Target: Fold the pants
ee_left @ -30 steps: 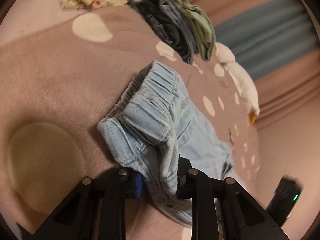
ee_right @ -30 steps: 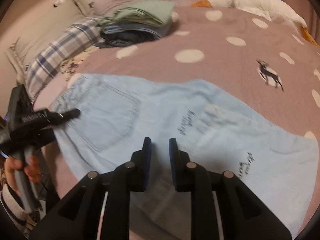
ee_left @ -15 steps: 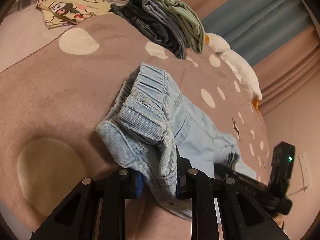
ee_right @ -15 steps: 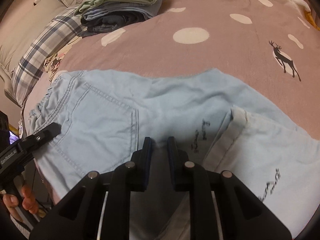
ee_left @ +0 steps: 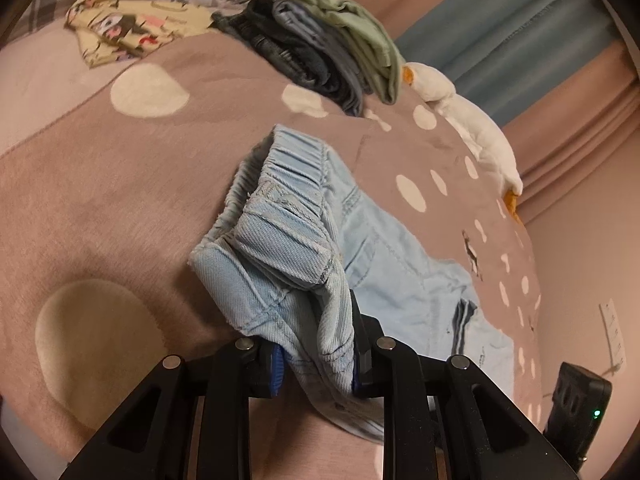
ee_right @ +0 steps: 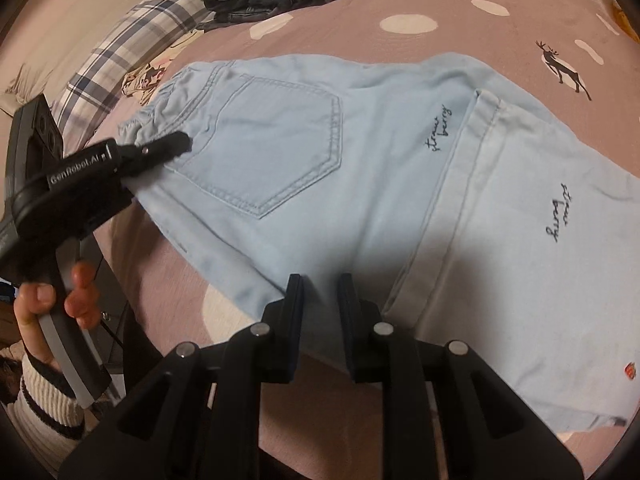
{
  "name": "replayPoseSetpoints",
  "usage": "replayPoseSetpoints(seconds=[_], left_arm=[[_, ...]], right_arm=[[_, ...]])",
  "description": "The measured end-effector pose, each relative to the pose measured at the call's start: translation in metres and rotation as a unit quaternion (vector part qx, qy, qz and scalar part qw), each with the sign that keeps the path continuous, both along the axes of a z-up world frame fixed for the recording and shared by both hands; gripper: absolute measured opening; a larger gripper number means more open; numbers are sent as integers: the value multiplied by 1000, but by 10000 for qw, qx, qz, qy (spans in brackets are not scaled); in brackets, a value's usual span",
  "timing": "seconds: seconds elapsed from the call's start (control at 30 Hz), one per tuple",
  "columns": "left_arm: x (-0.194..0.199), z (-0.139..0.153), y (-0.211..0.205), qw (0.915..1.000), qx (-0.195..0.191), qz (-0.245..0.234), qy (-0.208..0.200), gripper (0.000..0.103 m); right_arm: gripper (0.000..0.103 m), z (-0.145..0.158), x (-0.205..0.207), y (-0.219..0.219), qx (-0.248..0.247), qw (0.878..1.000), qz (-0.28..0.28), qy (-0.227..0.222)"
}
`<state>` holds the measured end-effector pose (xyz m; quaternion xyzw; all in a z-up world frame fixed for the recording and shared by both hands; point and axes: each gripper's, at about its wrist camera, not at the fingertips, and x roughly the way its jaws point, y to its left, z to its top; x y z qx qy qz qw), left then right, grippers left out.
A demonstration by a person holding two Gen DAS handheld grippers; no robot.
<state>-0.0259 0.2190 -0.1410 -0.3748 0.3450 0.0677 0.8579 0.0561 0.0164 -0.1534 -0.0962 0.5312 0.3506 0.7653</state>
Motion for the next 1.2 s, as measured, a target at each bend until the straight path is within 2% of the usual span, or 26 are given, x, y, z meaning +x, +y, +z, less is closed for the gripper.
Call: replayPoseSetpoints(seconds=[0.23, 0.33, 0.57, 0.73, 0.8, 0.9, 1.03, 1.2], left_arm=[[5, 22, -12, 9992, 353, -89, -145, 22], [7, 33, -16, 9981, 502, -209, -275, 22], [18, 58, -38, 9934, 939, -484, -450, 22], [25, 77, -62, 9872, 1266, -751, -610, 22], [30, 84, -76, 9826, 1471, -921, -664, 22], [36, 89, -93, 9776, 1602, -1158, -721, 22], [46, 89, -116, 9706, 1774, -1475, -689, 22], [59, 78, -148, 9613, 1921, -1903, -533, 22]], right_arm=[[19, 0, 3, -6, 277, 9996, -62, 30], [19, 7, 3, -20, 644, 9974, -219, 230], [29, 28, 19, -66, 1770, 9799, -804, 455], [32, 29, 33, -90, 2053, 9692, -1207, 627], [34, 22, 38, -104, 2367, 9566, -1402, 957], [46, 8, 42, -118, 2724, 9362, -1717, 1407], [46, -6, 44, -128, 2996, 9156, -1992, 1796], [49, -12, 43, -145, 3583, 8797, -2271, 2151]])
